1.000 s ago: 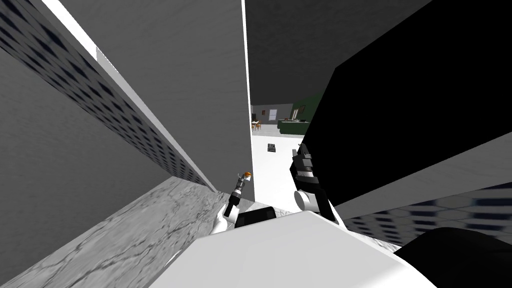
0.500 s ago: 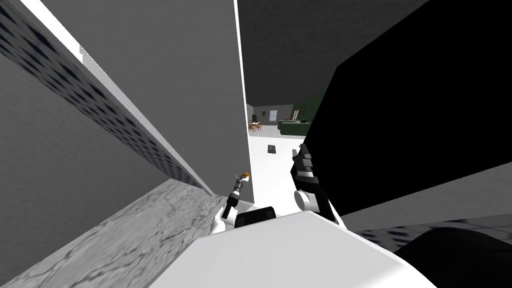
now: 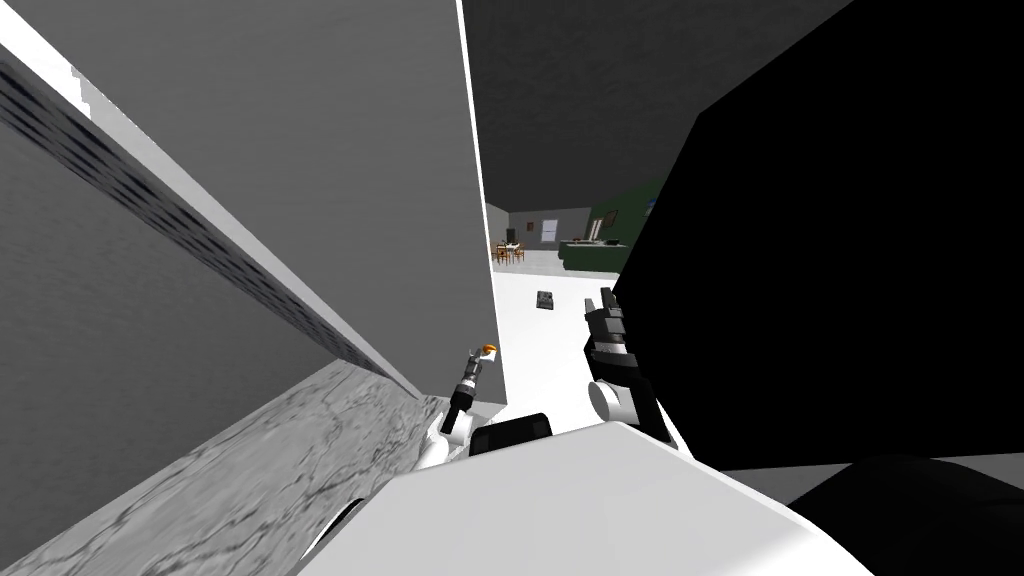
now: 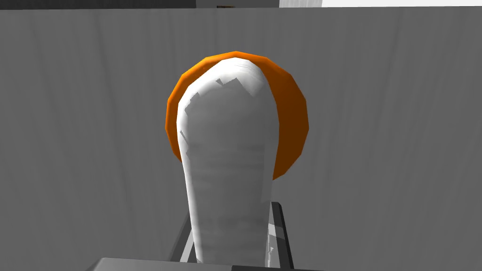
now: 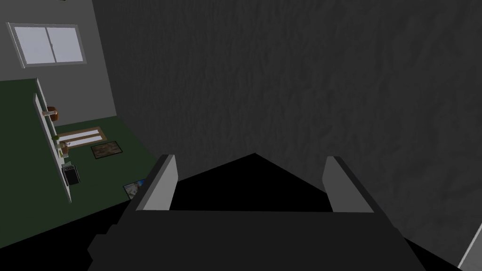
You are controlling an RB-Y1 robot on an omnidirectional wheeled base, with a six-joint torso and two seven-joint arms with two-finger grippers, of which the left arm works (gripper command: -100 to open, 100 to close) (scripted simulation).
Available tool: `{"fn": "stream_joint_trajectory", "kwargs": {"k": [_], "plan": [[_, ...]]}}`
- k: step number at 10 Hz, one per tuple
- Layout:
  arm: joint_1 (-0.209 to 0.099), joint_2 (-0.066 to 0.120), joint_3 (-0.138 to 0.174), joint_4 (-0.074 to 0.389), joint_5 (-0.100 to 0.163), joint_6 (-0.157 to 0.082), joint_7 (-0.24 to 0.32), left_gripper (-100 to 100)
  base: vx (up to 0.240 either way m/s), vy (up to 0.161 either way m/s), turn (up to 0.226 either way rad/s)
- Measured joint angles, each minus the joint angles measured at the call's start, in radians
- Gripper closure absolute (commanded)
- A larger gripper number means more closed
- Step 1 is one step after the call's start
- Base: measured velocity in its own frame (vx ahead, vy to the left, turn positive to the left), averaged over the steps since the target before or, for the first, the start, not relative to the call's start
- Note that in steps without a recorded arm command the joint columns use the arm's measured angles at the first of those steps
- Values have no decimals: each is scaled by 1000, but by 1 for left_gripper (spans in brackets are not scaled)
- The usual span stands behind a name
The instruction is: Push the door open
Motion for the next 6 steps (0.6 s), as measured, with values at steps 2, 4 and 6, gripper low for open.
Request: {"fn": "stream_joint_trajectory", "kwargs": {"k": [2,4,6], "plan": [[13,7,9,-32,4,19,0,100,120,-96,65],[20,12,30,-28,15,22,-9,100,157,-128,70],[32,18,44,-55,21,36,-15,100,116,-87,43]]}}
